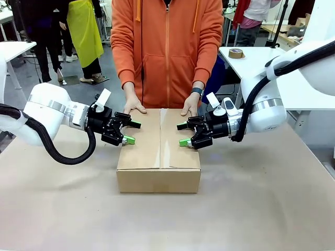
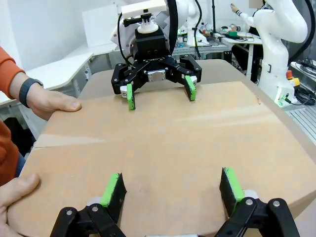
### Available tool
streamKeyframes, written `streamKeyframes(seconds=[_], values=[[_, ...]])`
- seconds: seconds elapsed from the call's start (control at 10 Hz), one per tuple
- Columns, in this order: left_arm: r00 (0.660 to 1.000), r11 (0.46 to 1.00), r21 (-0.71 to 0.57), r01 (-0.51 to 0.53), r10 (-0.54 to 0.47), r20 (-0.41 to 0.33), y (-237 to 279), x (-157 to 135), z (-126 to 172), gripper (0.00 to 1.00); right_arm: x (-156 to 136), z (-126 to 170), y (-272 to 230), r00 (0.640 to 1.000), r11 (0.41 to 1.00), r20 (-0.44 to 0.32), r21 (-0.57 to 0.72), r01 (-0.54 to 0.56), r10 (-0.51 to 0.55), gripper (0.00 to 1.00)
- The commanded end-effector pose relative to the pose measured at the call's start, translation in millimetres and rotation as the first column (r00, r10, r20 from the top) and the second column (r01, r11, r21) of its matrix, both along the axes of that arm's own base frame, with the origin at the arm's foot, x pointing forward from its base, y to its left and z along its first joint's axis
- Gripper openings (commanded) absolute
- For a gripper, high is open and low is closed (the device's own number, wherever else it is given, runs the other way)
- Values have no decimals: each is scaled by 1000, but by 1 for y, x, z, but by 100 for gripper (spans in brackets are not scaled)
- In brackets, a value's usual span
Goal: Pack the gift set into the box.
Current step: Press and hold the closed box until the human finishes sealing it.
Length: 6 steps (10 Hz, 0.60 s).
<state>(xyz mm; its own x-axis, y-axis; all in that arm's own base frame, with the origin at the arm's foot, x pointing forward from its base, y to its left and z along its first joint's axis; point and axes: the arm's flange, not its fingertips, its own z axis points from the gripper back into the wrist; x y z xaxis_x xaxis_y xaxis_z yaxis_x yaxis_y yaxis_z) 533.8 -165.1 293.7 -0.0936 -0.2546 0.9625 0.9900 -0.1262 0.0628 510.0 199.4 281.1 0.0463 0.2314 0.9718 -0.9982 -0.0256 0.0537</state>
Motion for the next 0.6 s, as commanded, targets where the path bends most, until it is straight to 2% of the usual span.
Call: streamKeyframes(seconds=[0.0, 0.5], values=[[1000, 1000, 2, 2, -2, 13, 0, -2, -1, 100, -1, -2, 1, 1000, 1000, -9, -7, 1, -1, 100], [1000, 1000, 2, 2, -2, 13, 0, -2, -1, 100, -1, -2, 1, 1000, 1000, -9, -7, 1, -1, 100]])
